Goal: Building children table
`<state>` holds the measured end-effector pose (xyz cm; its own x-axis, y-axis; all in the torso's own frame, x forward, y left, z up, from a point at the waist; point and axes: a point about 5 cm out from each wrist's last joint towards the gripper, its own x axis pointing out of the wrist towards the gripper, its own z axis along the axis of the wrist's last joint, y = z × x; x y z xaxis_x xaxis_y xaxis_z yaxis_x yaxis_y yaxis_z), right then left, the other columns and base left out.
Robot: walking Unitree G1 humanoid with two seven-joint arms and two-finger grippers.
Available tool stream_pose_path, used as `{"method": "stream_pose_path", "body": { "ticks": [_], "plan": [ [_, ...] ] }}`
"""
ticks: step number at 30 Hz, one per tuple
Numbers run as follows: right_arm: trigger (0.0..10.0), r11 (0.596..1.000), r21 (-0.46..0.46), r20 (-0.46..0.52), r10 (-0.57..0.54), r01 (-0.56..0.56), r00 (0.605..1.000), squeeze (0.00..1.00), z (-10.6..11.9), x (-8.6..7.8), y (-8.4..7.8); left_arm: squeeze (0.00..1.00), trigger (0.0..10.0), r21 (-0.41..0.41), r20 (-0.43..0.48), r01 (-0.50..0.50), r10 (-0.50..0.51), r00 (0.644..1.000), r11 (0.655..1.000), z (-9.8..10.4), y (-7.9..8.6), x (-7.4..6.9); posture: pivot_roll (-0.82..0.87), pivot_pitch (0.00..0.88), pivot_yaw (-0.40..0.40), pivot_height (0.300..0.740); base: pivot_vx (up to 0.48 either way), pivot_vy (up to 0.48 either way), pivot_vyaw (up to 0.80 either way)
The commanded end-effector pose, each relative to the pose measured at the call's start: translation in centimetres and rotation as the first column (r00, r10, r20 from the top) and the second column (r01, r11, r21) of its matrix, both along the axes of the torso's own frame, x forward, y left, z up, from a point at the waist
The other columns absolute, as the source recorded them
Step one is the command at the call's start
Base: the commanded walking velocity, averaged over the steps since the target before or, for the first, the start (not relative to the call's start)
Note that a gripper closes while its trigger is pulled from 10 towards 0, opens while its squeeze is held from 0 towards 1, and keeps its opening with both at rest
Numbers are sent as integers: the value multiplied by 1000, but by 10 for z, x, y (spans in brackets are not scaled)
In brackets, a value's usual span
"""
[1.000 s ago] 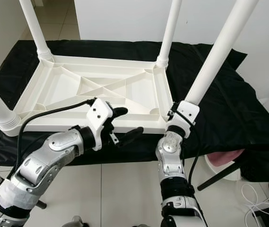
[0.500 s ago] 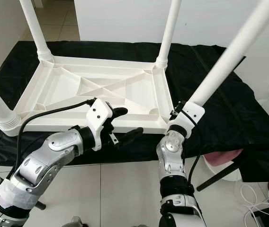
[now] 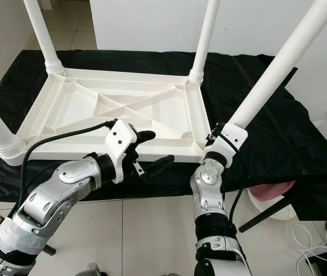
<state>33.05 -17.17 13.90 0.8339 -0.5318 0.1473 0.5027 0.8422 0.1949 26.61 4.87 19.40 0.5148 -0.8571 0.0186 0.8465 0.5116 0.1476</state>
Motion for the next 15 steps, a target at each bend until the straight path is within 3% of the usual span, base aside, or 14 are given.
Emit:
{"method": "stream_pose_path", "body": {
  "ticks": [1,9,10,15],
  "plan": [
    [10000,998,26,-165,-43,48,985,0,-36,-11,-11,0,10000,10,-2,63,-63,998,998,0,0,-3,32,76,-31,740,0,0,0],
    [10000,999,17,-159,-39,42,987,0,-36,-11,-10,0,10000,12,-2,65,-65,998,998,0,0,-2,30,75,-28,740,0,0,0],
    [10000,1000,18,-136,-18,21,991,1000,-33,-10,-9,0,10000,12,-3,66,-66,998,998,0,0,-3,29,76,-30,740,0,0,0],
    [10000,998,-56,-57,15,-18,998,1000,-19,-9,-8,0,10000,9,-5,67,-67,998,998,0,-1,-2,28,75,-30,740,0,0,0]
  ]
}}
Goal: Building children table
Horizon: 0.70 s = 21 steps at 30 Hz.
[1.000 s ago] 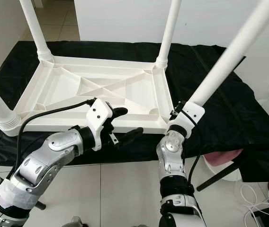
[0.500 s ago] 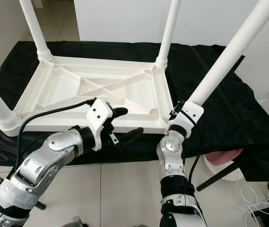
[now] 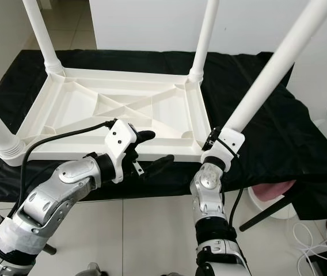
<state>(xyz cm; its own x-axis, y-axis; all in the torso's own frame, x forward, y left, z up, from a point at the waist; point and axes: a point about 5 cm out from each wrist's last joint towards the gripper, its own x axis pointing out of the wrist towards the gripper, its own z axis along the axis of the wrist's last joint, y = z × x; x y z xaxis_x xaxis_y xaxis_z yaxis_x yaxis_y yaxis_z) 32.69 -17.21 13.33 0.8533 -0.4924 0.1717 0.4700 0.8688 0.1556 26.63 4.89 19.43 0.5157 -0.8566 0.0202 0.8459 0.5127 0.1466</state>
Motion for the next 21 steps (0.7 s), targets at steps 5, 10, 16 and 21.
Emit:
{"method": "stream_pose_path", "body": {
  "ticks": [5,10,16,21],
  "plan": [
    [10000,998,-56,-15,1,-1,1000,1000,-5,-4,-9,0,10000,10,-5,67,-67,998,998,0,-2,-3,28,74,-31,740,0,0,0],
    [4510,979,-138,34,158,-152,987,0,8,2,-7,0,10000,11,0,64,-64,998,998,0,-1,-2,25,70,-31,740,0,0,0],
    [0,938,-191,29,300,-290,953,0,14,7,-8,0,10000,10,0,63,-63,998,998,1,-1,-1,22,68,-31,740,0,0,0],
    [0,882,-190,-12,437,-431,899,0,13,11,-5,0,10000,10,3,63,-63,998,998,1,-1,-1,21,68,-32,740,0,0,0]
  ]
}}
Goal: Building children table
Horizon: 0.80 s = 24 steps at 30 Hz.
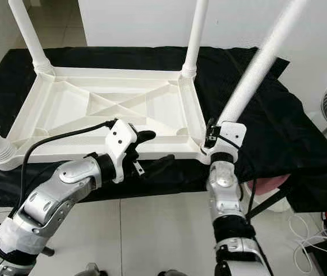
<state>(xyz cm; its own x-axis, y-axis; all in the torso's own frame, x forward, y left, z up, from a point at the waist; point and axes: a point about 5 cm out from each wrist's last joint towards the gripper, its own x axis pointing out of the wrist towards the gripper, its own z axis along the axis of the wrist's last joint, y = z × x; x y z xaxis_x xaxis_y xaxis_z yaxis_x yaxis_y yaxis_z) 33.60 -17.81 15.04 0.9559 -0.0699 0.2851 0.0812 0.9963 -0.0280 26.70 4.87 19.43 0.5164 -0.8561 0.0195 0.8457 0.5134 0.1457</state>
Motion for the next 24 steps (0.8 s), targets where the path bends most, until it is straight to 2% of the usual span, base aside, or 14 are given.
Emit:
{"method": "stream_pose_path", "body": {
  "ticks": [1,4,8,9,10,11,12,16,17,20,24],
  "plan": [
    [0,999,13,-34,44,-44,998,0,-4,1,1,0,10000,10,4,64,-64,998,998,1,-1,-1,21,68,-32,740,0,0,0],
    [0,991,30,-51,132,-130,990,0,-6,0,1,0,10000,9,8,60,-60,998,998,1,0,-1,22,63,-30,740,0,0,0],
    [0,982,48,-33,186,-184,982,0,-3,-1,0,0,10000,9,11,55,-55,998,998,2,1,0,23,60,-27,740,0,0,0],
    [3608,982,44,-25,183,-182,983,0,-1,0,0,0,10000,6,12,55,-55,998,998,3,1,1,23,60,-27,740,0,0,0],
    [10000,983,37,-14,181,-180,983,0,2,0,1,0,10000,-2,8,57,-57,998,998,4,2,2,25,58,-27,740,0,0,0],
    [10000,982,32,-6,184,-184,983,0,4,0,0,0,10000,-8,6,60,-59,998,998,4,3,2,25,58,-27,740,0,0,0],
    [10000,980,34,2,195,-195,981,0,7,0,1,769,10000,-14,2,65,-65,998,998,6,4,4,25,57,-27,740,0,0,0],
    [10000,976,39,9,213,-213,977,0,9,1,1,769,10000,-19,-1,71,-71,997,997,7,4,5,25,57,-27,740,0,0,0],
    [10000,961,19,35,274,-274,961,0,16,-1,4,1000,10000,-52,-15,105,-106,994,993,12,6,6,26,57,-29,740,0,0,0],
    [10000,943,-10,45,333,-333,942,0,22,-2,7,1000,10000,-76,-20,130,-132,991,989,17,7,9,25,57,-31,740,0,0,0],
    [10000,908,-68,45,417,-414,908,0,29,-5,10,1000,10000,-94,-19,114,-116,993,989,25,8,16,25,54,-36,740,0,0,0]
  ]
}}
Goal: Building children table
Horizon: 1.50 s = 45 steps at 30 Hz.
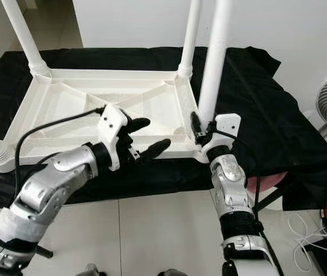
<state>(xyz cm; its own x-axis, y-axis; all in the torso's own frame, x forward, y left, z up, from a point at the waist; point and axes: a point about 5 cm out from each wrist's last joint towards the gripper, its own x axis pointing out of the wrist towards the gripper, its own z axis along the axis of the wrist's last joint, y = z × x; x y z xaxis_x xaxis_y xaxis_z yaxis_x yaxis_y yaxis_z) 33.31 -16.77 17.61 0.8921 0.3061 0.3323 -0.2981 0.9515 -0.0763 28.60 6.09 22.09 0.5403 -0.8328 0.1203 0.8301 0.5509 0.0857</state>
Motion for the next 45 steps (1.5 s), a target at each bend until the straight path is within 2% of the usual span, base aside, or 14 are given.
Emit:
{"method": "stream_pose_path", "body": {
  "ticks": [1,2,5,11,13,14,17,22,25,32,34,38,39,45],
  "plan": [
    [10000,999,-15,5,41,-41,999,0,3,-2,0,1000,10000,23,-21,145,-145,989,989,-2,-4,-3,25,54,-36,740,0,0,0],
    [10000,996,-40,6,79,-79,997,0,5,-3,2,0,10000,10,-17,149,-149,989,989,2,-4,-1,23,53,-37,740,0,0,0],
    [10000,981,-101,-6,167,-167,986,0,7,-5,8,0,10000,-74,-43,158,-162,986,985,16,-5,7,23,49,-41,740,0,0,0],
    [10000,971,-103,-20,217,-218,976,0,7,-7,13,0,10000,-94,-52,185,-191,980,978,24,-4,10,24,47,-43,740,0,0,0],
    [10000,927,-143,-59,343,-348,937,0,3,-13,26,0,10000,-154,-70,202,-215,974,967,38,-3,17,28,42,-50,740,0,0,0],
    [10000,927,-143,-59,343,-348,937,0,3,-13,26,0,10000,-154,-70,202,-215,974,967,38,-3,17,28,42,-50,740,0,0,0],
    [10000,857,-194,-114,464,-478,879,0,-4,-22,38,0,10000,-217,-104,258,-285,953,941,50,-5,20,28,39,-51,740,0,0,0],
    [10000,834,-216,-138,488,-507,862,0,-8,-25,40,0,10000,-231,-130,254,-288,949,939,51,-6,24,26,37,-51,740,0,0,0],
    [10000,805,-226,-166,523,-549,836,0,-13,-29,45,0,10000,-262,-175,211,-261,949,942,55,-6,35,26,32,-48,740,0,0,0],
    [10000,784,-233,-194,542,-575,818,0,-16,-33,45,0,10000,-294,-202,184,-249,947,938,62,-5,43,23,30,-47,740,0,0,0],
    [10000,782,-233,-206,541,-578,816,0,-19,-34,45,0,10000,-371,-216,182,-275,937,911,72,-1,47,18,27,-42,740,0,0,0],
    [10000,782,-234,-206,540,-577,816,0,-19,-35,44,0,10000,-398,-219,185,-289,932,898,74,1,47,16,27,-42,740,0,0,0],
    [10000,786,-235,-206,535,-572,819,0,-19,-35,43,0,0,-427,-206,205,-315,926,881,78,2,45,15,26,-41,740,0,0,0],
    [10000,803,-229,-206,513,-551,833,0,-19,-32,42,0,0,-453,-189,207,-320,928,867,82,2,43,17,23,-41,740,0,0,0]
  ]
}}
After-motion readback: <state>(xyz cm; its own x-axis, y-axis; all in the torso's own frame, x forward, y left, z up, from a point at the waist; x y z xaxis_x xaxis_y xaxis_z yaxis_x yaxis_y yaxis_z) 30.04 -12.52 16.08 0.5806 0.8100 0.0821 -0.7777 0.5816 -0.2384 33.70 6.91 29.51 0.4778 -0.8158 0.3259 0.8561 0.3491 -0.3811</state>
